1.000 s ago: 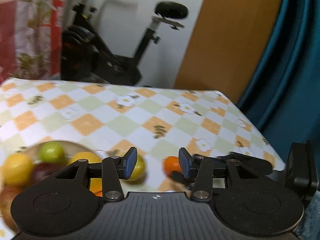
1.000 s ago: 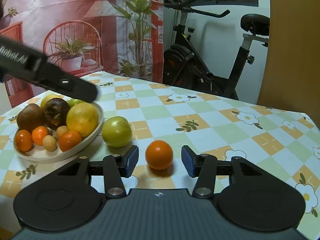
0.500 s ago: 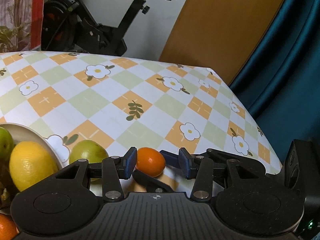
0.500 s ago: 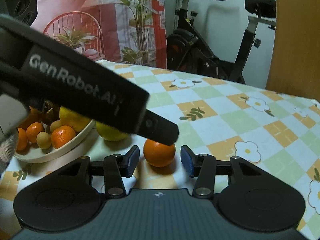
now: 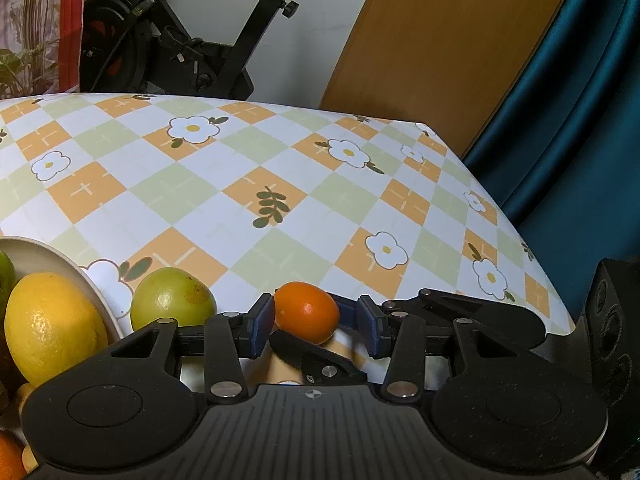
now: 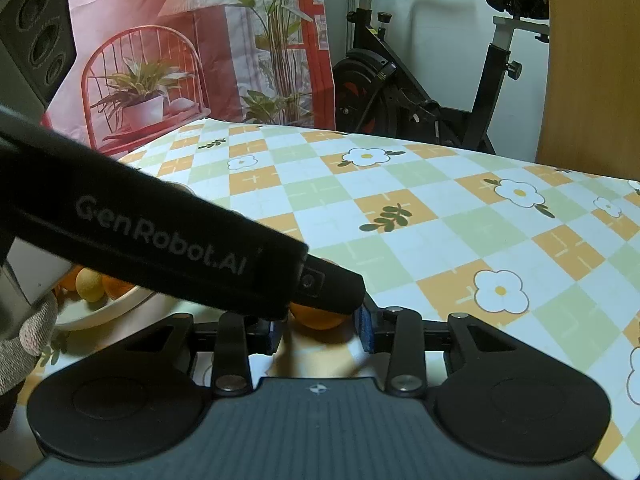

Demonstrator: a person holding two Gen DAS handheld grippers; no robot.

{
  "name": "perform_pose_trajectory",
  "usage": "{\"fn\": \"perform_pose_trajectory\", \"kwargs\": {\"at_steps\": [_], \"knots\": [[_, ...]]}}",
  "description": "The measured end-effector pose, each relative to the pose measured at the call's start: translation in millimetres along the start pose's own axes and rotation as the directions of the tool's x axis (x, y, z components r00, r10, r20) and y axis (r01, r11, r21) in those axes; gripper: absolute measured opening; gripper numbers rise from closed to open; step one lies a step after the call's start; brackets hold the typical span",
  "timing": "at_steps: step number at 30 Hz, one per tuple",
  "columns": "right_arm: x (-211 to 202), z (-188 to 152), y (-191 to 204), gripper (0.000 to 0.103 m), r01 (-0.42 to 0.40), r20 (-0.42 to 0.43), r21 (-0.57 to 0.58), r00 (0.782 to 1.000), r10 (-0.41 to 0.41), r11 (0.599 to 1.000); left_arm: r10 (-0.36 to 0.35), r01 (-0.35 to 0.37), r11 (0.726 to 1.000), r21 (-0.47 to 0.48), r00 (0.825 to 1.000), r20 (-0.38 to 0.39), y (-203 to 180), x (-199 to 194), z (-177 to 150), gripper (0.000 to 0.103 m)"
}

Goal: Organize fruits
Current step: 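Close the left tool around the small tangerine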

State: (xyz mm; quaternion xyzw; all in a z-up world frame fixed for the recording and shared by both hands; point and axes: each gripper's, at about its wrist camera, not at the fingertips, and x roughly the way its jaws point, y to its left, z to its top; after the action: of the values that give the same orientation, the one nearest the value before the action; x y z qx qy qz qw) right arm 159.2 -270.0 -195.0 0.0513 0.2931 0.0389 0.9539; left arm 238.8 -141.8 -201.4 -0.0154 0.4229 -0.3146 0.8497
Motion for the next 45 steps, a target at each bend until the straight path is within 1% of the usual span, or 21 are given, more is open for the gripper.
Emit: {"fn": "perform_pose_trajectory", "kwargs": {"at_steps": [6, 24, 29, 37, 45], "knots": [[0.1, 0.2, -0.5, 0.039, 0.002, -0.001, -0.004, 1.0, -0.002, 1.0, 0.007, -0.007, 1.0, -0.009, 1.0, -0.027, 3.8, 5.9, -5.5, 0.047], [-7.5, -4.6, 3.4, 0.038, -0.004, 0.019, 0.006, 1.0, 0.004, 1.0, 0.005, -0.005, 1.0, 0.019, 1.0, -0.014, -1.4, -0.2, -12.1, 0.046], [-9.4, -6.2, 7.1, 0.038, -0.008, 0.012, 0.007, 1.0, 0.007, 1.0, 0.001, -0.001, 1.0, 0.01, 1.0, -0.015, 0.2, -3.1, -16.3, 0.046], [-8.0, -8.2, 13.9, 0.038, -0.018, 0.005, -0.033, 1.0, 0.018, 0.999, -0.008, 0.008, 1.0, -0.009, 1.0, -0.013, 5.5, -5.2, -19.0, 0.047], [-7.6, -8.8, 13.1, 0.038, -0.017, 0.009, -0.026, 1.0, 0.018, 1.0, -0.021, 0.02, 0.999, -0.036, 1.0, -0.008, 8.7, -7.9, -16.7, 0.045]]}}
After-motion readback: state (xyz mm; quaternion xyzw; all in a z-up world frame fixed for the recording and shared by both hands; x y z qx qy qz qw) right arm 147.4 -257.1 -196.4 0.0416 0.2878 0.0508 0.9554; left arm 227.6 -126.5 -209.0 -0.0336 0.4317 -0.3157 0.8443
